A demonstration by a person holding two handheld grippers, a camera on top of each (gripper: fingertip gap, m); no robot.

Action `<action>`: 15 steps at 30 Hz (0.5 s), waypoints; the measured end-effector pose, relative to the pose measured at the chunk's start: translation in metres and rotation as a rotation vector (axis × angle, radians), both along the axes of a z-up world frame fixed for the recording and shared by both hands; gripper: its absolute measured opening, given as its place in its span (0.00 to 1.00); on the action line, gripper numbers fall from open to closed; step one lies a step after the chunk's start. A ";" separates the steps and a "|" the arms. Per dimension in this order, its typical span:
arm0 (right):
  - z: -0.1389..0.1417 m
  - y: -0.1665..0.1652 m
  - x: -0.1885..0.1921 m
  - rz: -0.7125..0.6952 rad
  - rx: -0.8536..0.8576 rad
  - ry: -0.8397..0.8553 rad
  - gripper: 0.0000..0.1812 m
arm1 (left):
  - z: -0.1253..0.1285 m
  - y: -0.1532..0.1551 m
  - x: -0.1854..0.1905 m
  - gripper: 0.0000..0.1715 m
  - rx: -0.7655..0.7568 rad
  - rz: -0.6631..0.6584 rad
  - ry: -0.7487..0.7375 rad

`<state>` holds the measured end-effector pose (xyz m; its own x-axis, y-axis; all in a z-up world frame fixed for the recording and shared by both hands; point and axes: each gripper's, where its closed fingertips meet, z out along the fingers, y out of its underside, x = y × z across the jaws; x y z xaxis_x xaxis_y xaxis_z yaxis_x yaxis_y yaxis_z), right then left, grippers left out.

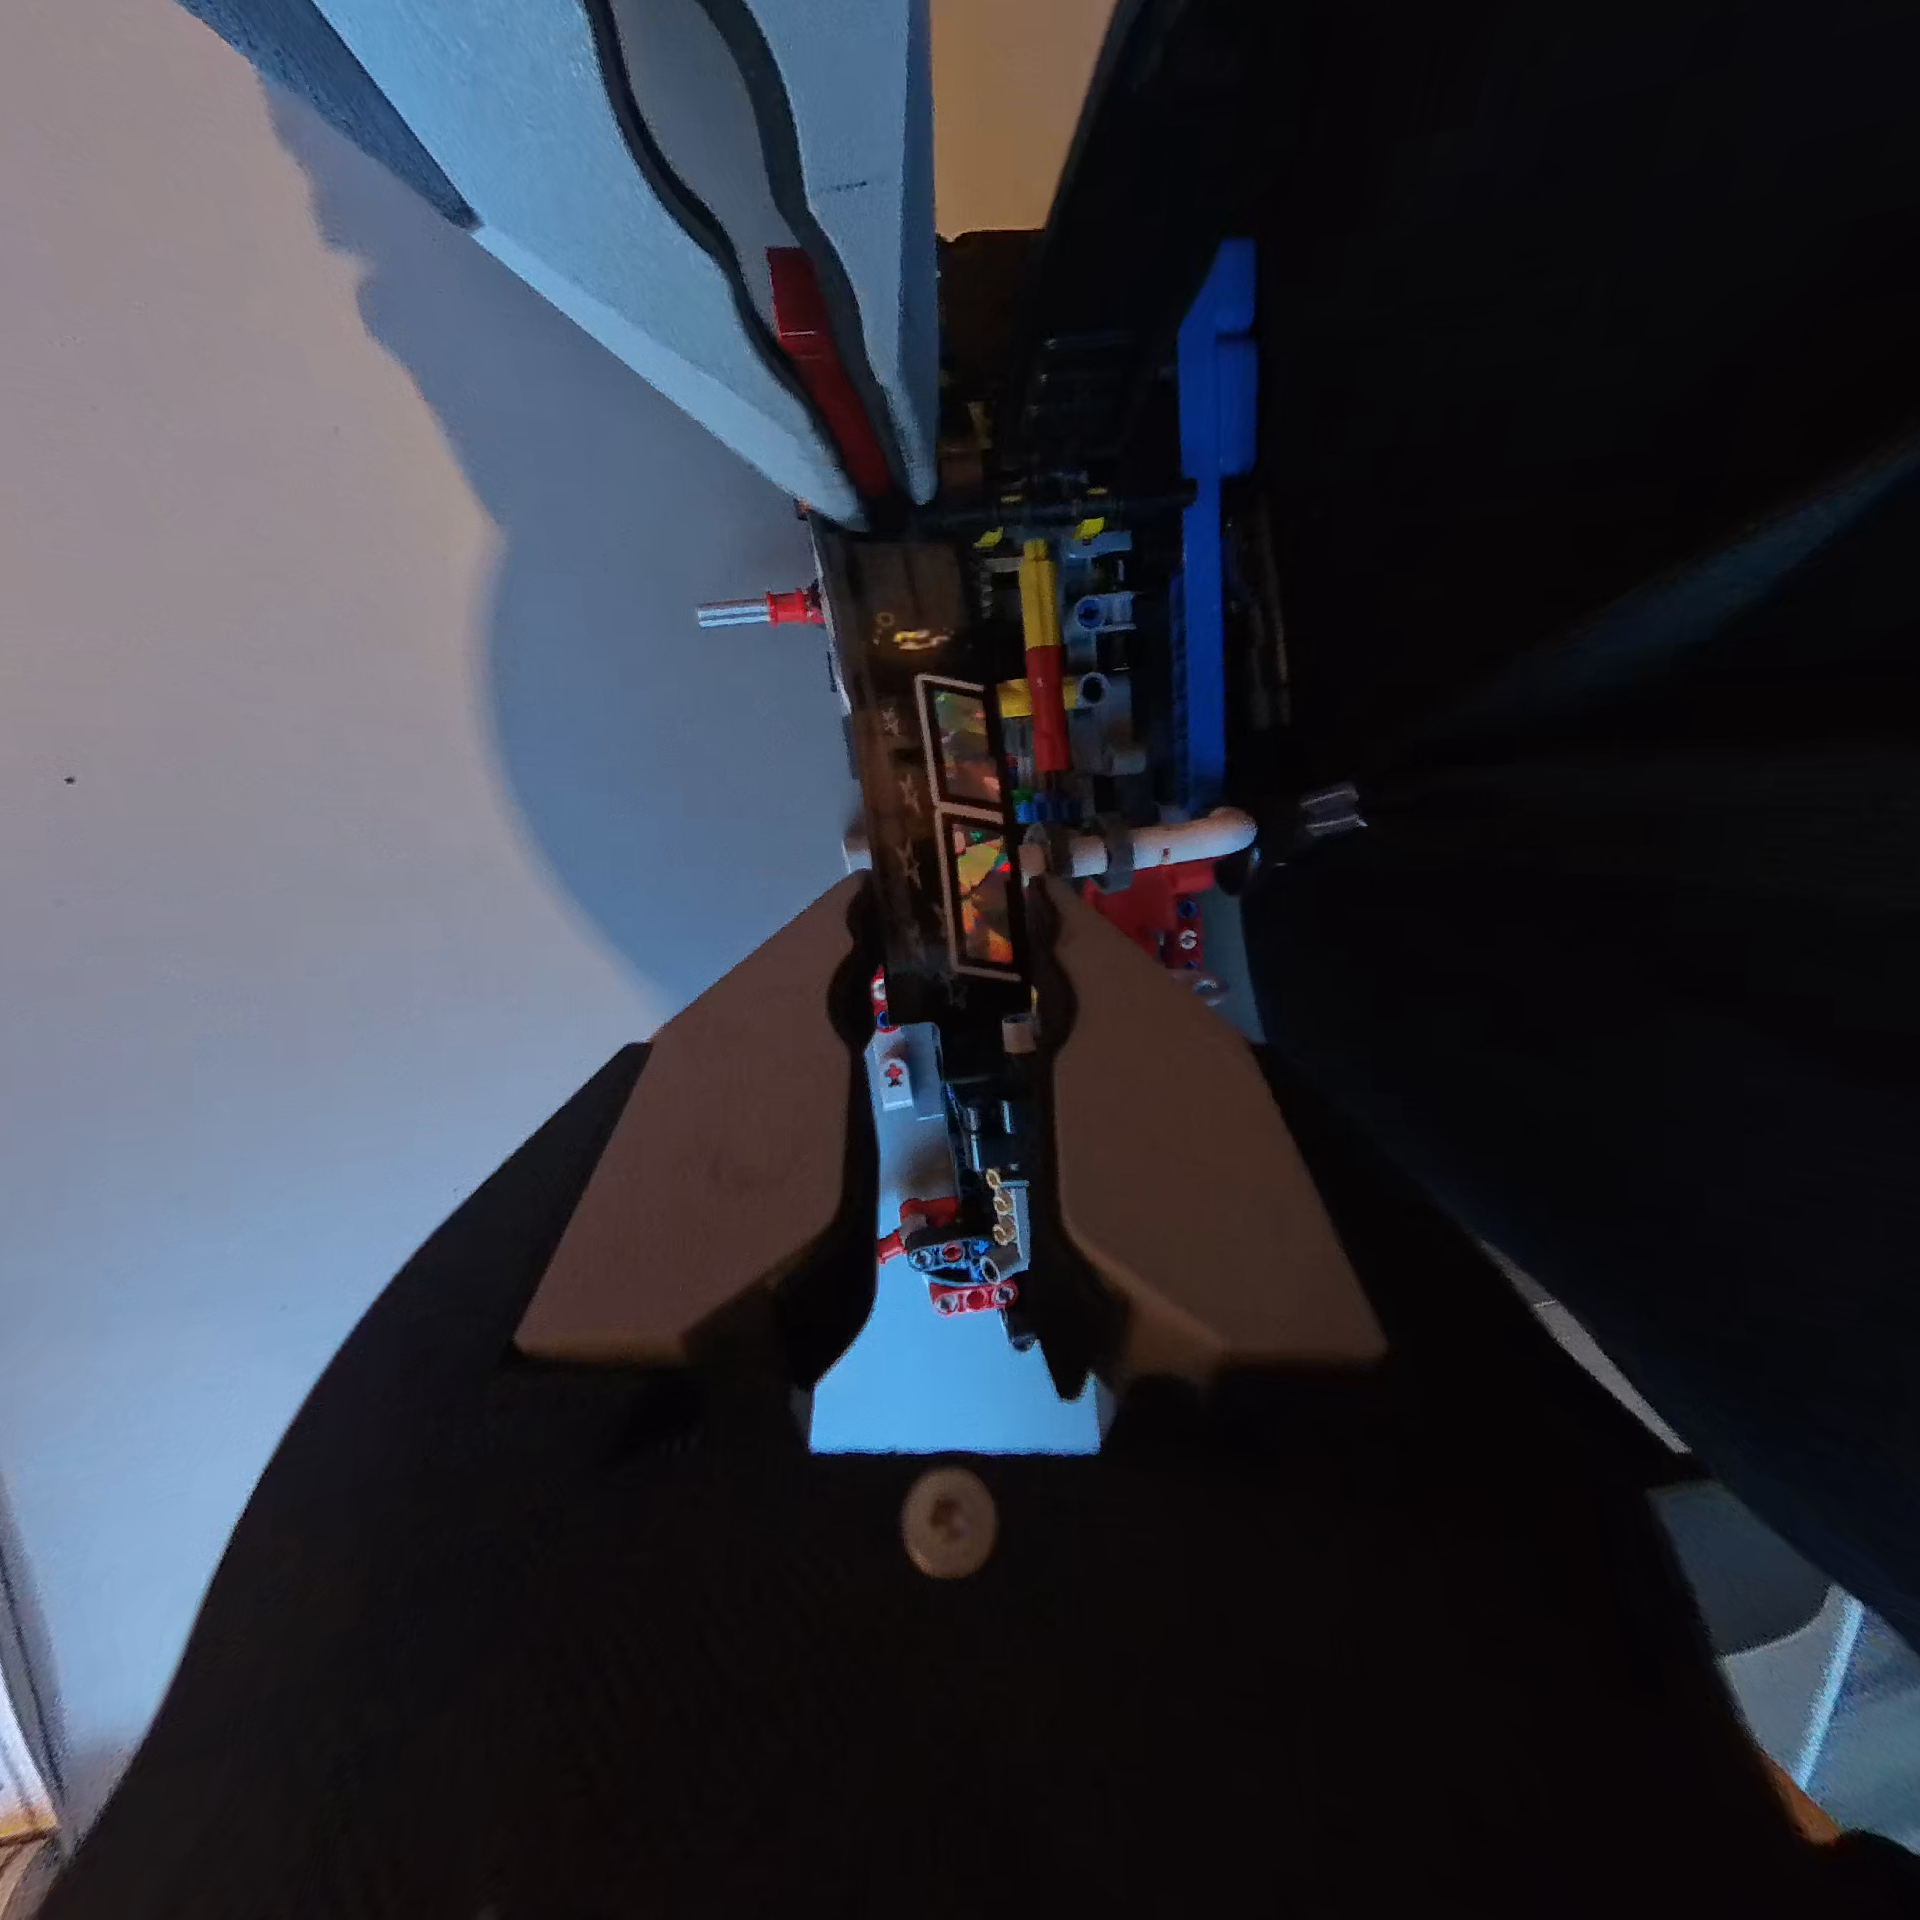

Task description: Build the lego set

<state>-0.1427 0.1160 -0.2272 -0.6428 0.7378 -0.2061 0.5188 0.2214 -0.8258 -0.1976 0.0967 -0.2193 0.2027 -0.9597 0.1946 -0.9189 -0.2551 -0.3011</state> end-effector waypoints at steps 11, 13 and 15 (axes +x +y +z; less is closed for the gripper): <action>0.002 0.002 -0.002 0.001 -0.101 -0.031 0.02 | 0.000 0.002 -0.001 0.14 -0.014 0.032 0.038; 0.002 0.004 -0.002 -0.011 -0.110 -0.029 0.02 | 0.000 0.002 0.000 0.14 -0.042 0.073 0.027; 0.003 0.010 0.001 -0.040 -0.096 -0.024 0.05 | -0.001 0.003 -0.001 0.14 -0.068 0.104 -0.001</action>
<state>-0.1414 0.1258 -0.2244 -0.6072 0.7390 -0.2920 0.5452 0.1201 -0.8297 -0.1986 0.1001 -0.2199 0.2997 -0.9182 0.2588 -0.8862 -0.3685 -0.2809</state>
